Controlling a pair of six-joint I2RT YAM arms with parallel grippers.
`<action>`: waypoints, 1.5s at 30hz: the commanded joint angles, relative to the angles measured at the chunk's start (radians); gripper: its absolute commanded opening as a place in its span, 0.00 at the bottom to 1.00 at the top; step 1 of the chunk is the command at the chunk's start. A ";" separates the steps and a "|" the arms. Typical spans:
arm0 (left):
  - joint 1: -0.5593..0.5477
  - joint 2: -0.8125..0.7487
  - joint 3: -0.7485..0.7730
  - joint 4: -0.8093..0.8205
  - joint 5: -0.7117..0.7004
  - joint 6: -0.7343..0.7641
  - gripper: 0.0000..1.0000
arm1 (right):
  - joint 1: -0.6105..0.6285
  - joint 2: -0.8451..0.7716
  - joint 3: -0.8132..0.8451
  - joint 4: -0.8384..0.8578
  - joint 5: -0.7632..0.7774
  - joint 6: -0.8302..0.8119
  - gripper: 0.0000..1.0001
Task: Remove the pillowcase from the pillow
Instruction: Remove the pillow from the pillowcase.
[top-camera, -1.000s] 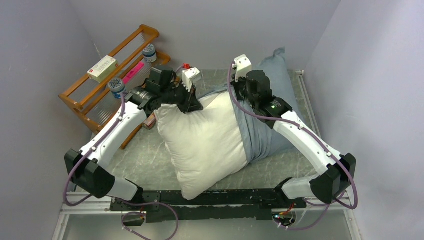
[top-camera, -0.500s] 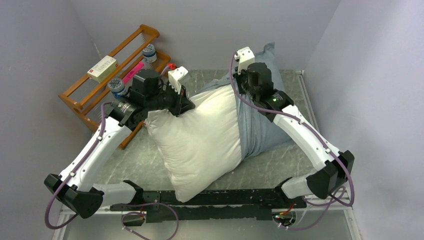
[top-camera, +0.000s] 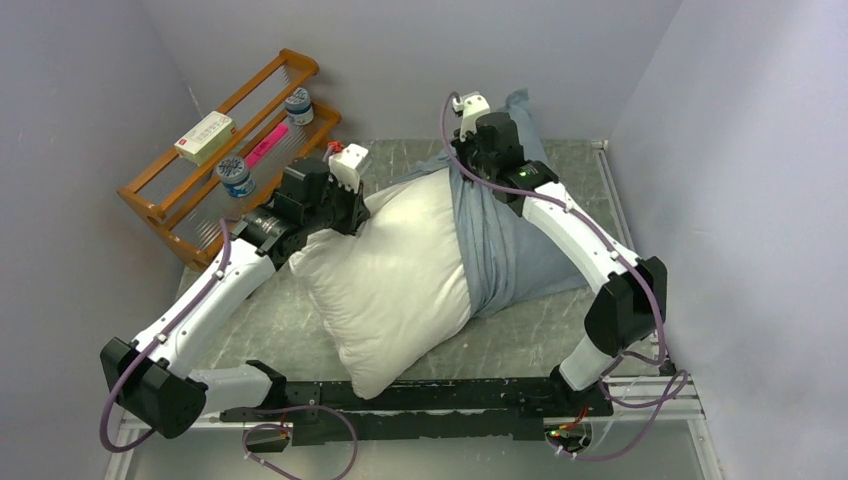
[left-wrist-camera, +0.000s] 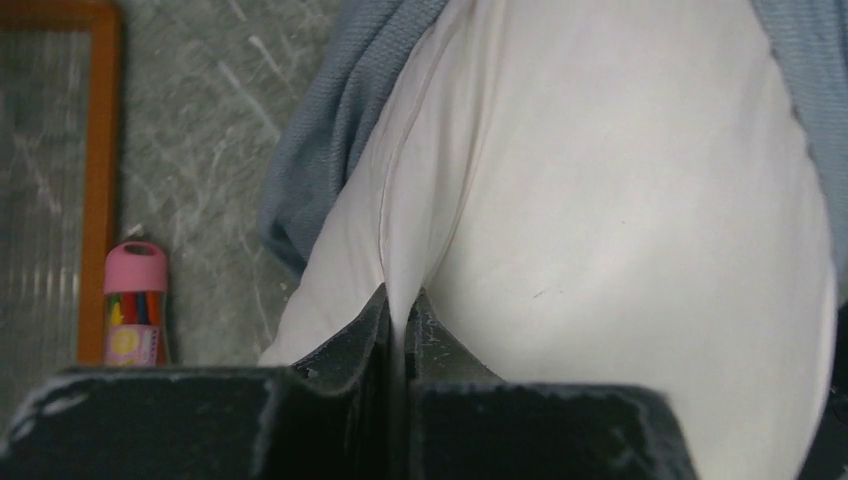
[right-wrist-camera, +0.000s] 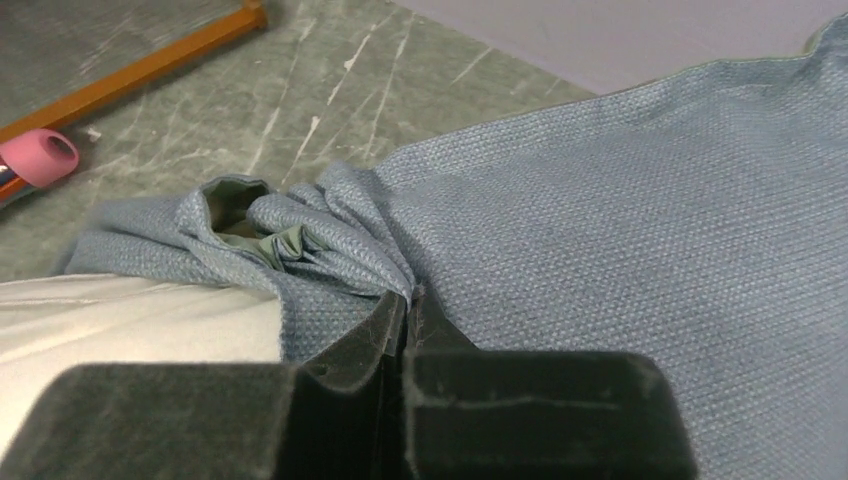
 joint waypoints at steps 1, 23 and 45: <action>0.033 0.009 -0.053 -0.024 -0.133 -0.039 0.05 | -0.063 0.031 -0.031 0.180 0.029 0.012 0.00; 0.099 -0.006 -0.243 -0.008 -0.403 -0.007 0.05 | 0.094 0.344 0.193 0.213 -0.093 0.028 0.03; 0.110 -0.361 -0.311 0.129 -0.120 0.074 0.97 | 0.104 -0.337 -0.362 0.324 0.015 0.121 1.00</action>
